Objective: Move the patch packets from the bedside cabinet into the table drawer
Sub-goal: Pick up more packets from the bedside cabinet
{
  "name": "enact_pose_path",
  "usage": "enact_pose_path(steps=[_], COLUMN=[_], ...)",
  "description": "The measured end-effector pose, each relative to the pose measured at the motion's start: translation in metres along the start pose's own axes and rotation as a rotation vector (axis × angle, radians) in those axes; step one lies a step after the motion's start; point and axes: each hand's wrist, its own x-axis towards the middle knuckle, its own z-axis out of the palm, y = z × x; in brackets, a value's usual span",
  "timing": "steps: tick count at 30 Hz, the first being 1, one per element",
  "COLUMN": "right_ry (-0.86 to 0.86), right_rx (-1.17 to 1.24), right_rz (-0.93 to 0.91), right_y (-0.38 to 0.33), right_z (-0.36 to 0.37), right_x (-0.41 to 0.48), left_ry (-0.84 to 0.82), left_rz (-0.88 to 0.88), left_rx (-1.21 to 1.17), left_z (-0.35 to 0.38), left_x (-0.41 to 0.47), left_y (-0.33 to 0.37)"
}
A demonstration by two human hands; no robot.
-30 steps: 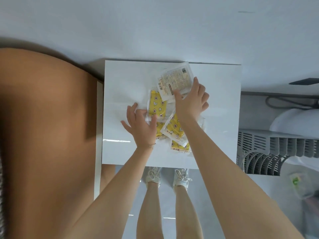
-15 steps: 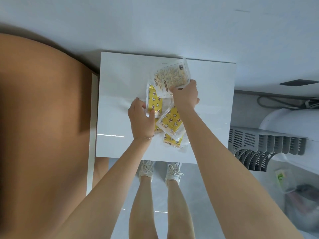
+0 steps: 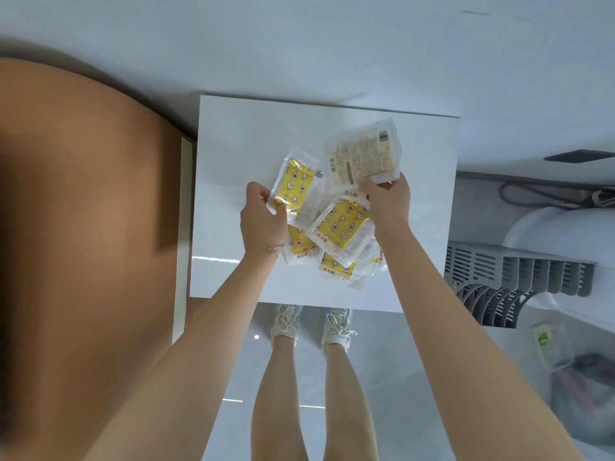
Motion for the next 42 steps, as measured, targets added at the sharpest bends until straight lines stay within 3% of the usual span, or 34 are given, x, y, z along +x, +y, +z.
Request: enact_pose_path(steps=[11,18,25,35,42], right_ry=[-0.173,-0.200,-0.086,-0.064,-0.185], right_rx=[0.027,0.128,0.139,0.061,0.060], right_rz=[-0.082,-0.042,-0.013,-0.053,0.042], right_y=[0.021,0.038,0.045,0.047,0.036], right_z=[-0.045,-0.049,-0.035,-0.029,-0.044], right_x=[-0.018,-0.030,-0.045,-0.044,-0.081], left_ry=[0.084,-0.080,0.102,-0.245,-0.279], left_rz=[0.026,-0.014,-0.108,-0.108,-0.250], left_rx=[-0.140,-0.111,-0.055,0.132,-0.252], left_z=[-0.031,-0.041,-0.031,-0.046,-0.073], left_x=[0.011,0.011,-0.002,-0.008,-0.044], left_y=[-0.019,-0.034,-0.028,-0.027,-0.035])
